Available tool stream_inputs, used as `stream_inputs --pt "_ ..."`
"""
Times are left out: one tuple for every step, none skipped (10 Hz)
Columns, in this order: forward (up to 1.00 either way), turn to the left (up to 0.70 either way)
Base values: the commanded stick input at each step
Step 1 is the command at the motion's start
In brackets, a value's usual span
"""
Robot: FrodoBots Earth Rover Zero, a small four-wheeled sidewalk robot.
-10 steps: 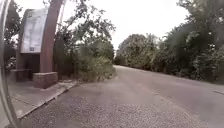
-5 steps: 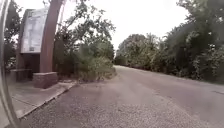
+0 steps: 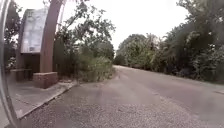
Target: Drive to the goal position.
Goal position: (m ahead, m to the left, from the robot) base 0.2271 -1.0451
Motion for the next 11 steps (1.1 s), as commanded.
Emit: stream_inputs --pt "0.04 0.0" --pt "0.04 0.0" --pt "0.04 0.0" --pt "0.04 0.0" --pt "0.04 0.0" --pt "0.04 0.0" --pt "0.04 0.0" --pt "0.04 0.0" --pt "0.04 0.0" --pt "0.04 0.0" --pt "0.04 0.0"
